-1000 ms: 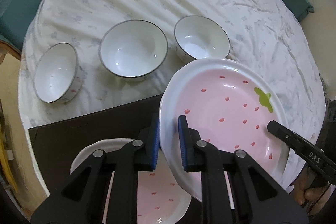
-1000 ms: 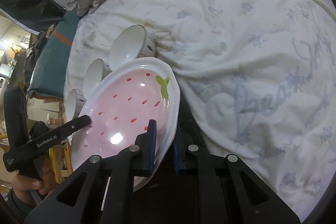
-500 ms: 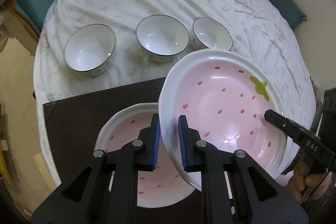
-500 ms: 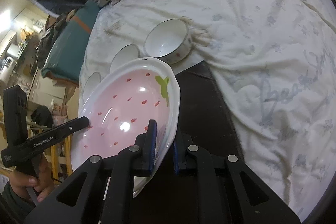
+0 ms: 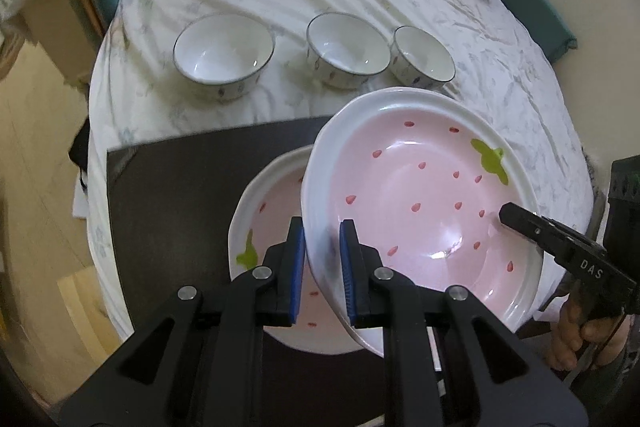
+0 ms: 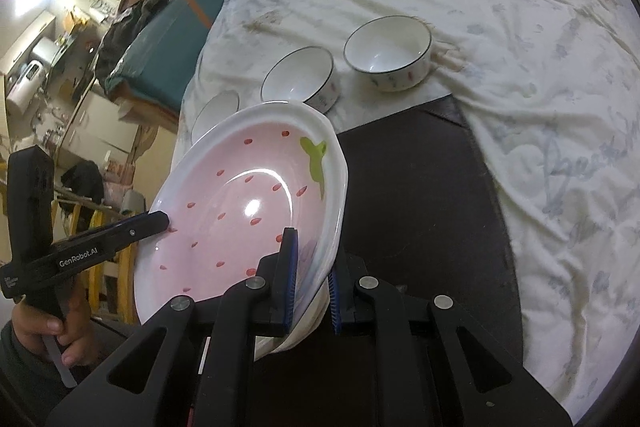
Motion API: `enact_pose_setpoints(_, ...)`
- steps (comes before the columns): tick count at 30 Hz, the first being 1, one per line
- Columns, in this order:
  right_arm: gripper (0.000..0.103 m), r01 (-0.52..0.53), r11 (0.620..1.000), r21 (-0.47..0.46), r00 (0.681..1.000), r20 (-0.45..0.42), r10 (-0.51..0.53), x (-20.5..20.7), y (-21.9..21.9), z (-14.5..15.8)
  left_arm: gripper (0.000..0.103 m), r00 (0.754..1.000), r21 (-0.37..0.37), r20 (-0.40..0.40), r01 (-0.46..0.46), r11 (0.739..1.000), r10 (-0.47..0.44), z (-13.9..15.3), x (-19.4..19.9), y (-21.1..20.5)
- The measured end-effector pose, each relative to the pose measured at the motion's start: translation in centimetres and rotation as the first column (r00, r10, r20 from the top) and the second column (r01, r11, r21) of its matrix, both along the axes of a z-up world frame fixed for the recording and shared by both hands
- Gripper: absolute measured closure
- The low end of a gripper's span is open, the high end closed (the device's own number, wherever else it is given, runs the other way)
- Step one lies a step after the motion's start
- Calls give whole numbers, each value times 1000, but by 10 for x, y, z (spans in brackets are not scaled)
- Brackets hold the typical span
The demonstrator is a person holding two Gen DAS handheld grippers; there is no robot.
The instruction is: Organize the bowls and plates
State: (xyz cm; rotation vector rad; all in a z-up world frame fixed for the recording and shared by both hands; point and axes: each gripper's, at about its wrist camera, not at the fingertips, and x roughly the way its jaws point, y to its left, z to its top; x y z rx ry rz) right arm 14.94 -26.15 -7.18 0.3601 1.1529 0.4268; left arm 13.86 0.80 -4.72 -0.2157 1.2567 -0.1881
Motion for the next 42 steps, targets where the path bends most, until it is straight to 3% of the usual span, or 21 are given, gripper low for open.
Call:
enact_pose_setpoints(9, 87, -20, 999, -35, 1000, -25, 19, -5, 20, -8, 90, 999, -1, 0, -41, 999, 41, -10, -2, 14)
enact_pose_setpoints(18, 88, -15, 996, -89, 1000, 8, 16, -6, 36, -10, 89, 997, 14, -39, -73, 997, 73, -23, 1, 21)
enact_pose_setpoints(40, 88, -107, 988, -108, 988, -127, 93, 0, 49, -65, 89, 988, 167, -151, -13, 986, 39, -68, -12, 11)
enact_pose_setpoints(42, 88, -118, 986, -120, 986, -135, 101, -1, 51, -68, 92, 992, 83, -123, 39, 996, -28, -60, -12, 2)
